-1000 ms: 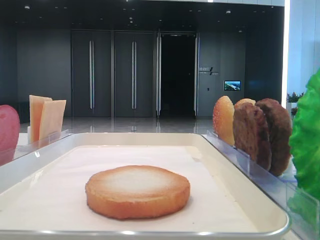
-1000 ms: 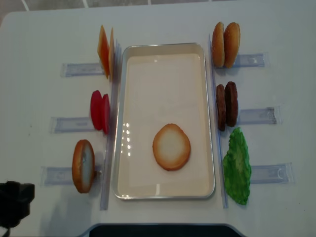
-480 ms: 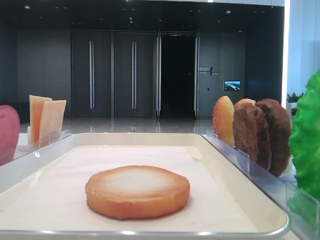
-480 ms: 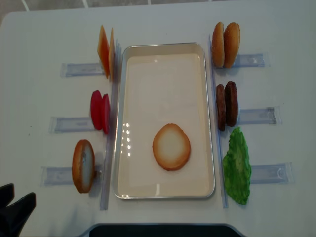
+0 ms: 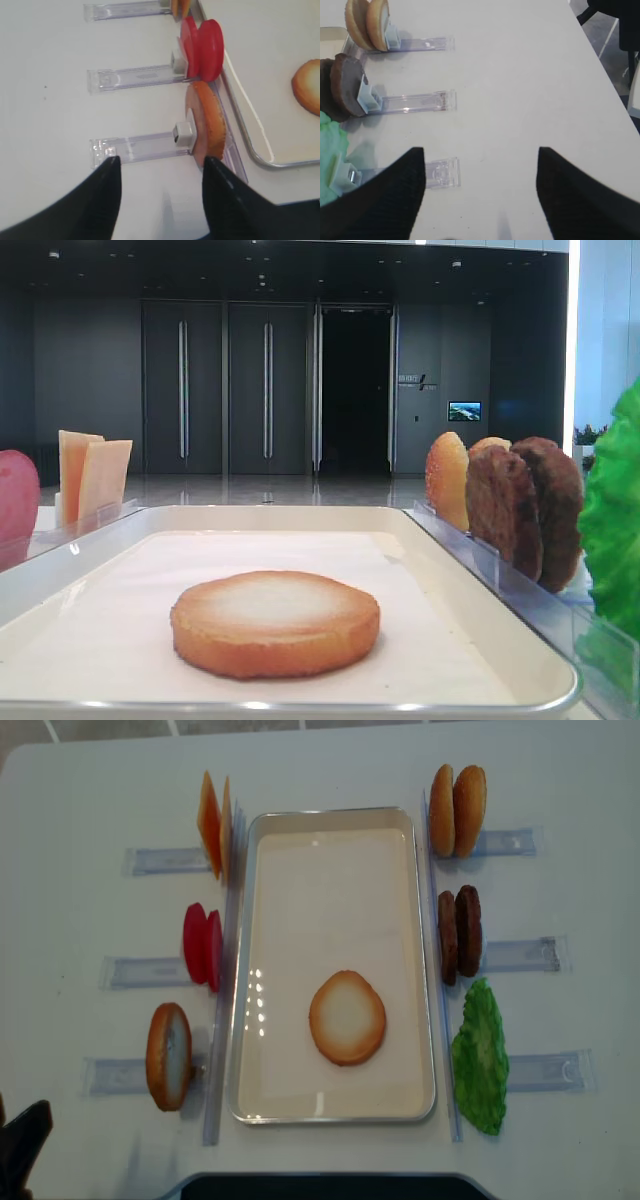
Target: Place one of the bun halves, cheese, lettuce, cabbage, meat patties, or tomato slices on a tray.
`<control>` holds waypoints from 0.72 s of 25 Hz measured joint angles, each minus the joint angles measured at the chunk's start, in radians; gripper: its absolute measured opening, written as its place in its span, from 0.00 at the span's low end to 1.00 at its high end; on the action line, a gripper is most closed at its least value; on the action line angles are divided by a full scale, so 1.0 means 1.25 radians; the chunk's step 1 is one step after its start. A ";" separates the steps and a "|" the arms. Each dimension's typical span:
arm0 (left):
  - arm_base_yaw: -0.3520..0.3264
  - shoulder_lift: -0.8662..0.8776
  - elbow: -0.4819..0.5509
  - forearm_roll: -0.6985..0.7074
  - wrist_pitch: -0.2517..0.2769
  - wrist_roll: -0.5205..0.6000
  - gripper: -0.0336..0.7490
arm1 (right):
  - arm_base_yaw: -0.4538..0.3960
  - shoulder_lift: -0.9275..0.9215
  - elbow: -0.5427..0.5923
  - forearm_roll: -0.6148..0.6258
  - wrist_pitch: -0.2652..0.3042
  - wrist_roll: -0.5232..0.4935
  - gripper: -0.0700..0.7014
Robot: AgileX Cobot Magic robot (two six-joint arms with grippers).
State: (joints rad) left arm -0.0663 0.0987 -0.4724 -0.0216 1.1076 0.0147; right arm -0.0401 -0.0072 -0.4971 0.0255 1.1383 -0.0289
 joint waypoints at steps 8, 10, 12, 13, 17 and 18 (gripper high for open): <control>0.040 -0.090 0.000 0.000 0.001 0.001 0.55 | 0.000 0.000 0.000 0.000 0.000 0.000 0.71; 0.040 -0.091 0.000 0.000 0.001 0.001 0.55 | 0.000 0.000 0.000 0.000 0.000 0.000 0.71; 0.040 -0.091 0.000 0.000 0.001 0.001 0.55 | 0.000 0.000 0.000 0.000 0.000 0.000 0.71; 0.040 -0.091 0.000 0.000 0.001 0.001 0.55 | 0.000 0.000 0.000 0.000 0.000 0.000 0.71; 0.040 -0.091 0.000 0.000 0.001 0.001 0.55 | 0.000 0.000 0.000 0.000 0.000 0.000 0.71; 0.040 -0.091 0.000 0.000 0.001 0.001 0.55 | 0.000 0.000 0.000 0.000 0.000 0.000 0.71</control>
State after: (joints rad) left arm -0.0161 -0.0151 -0.4724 -0.0216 1.1089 0.0164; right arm -0.0401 -0.0072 -0.4971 0.0255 1.1383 -0.0289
